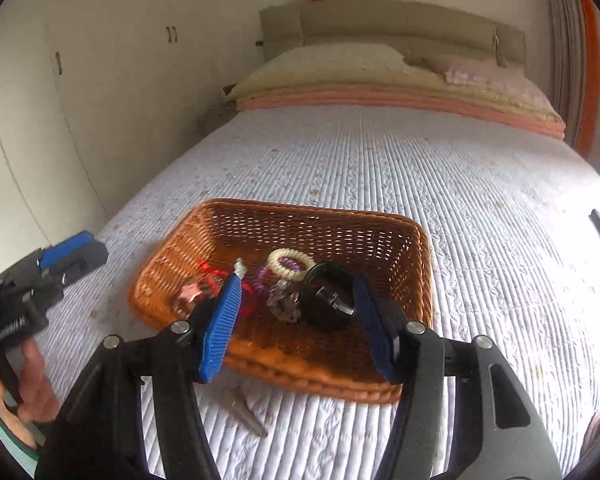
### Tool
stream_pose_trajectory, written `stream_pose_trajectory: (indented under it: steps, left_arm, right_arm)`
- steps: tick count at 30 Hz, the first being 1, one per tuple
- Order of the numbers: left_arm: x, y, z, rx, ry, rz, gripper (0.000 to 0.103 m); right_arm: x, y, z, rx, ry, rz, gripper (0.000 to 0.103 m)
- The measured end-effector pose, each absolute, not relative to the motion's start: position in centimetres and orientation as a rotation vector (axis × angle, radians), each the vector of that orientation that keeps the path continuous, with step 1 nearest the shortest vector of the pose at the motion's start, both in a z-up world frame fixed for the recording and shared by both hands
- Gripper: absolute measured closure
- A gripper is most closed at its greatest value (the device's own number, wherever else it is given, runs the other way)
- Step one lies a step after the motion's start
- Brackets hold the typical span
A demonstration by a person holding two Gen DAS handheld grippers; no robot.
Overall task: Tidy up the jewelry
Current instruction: 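Grasp the small gold ring with the left tool while the right tool grasps the silver hair clip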
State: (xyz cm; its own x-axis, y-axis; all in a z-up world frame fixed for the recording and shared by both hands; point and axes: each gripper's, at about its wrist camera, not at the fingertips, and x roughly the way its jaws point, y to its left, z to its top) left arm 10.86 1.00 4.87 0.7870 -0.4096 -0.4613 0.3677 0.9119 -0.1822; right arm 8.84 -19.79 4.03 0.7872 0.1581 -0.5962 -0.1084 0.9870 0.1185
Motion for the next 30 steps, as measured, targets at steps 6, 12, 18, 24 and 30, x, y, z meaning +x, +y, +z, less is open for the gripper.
stream_pose_trajectory:
  steps: [6, 12, 18, 24, 30]
  left_arm:
    - [7.3, 3.0, 4.0, -0.117, 0.519, -0.404, 0.046]
    - [6.4, 3.5, 0.8, -0.106, 0.593, -0.411, 0.048]
    - [7.3, 3.2, -2.5, -0.098, 0.697, -0.428, 0.062]
    - [8.7, 1.7, -5.3, -0.05, 0.811, -0.464, 0.069]
    - [9.9, 0.4, -5.8, -0.017, 0.855, -0.485, 0.069]
  right_arm:
    - [3.5, -17.2, 2.8, 0.029, 0.621, 0.17, 0.048]
    - [2.8, -15.9, -1.1, 0.025, 0.701, 0.172, 0.048]
    - [4.4, -15.2, -4.5, 0.021, 0.796, 0.16, 0.062]
    - [6.2, -14.6, -6.6, 0.052, 0.868, 0.197, 0.066]
    - [7.9, -13.5, -7.4, 0.008, 0.905, 0.209, 0.079]
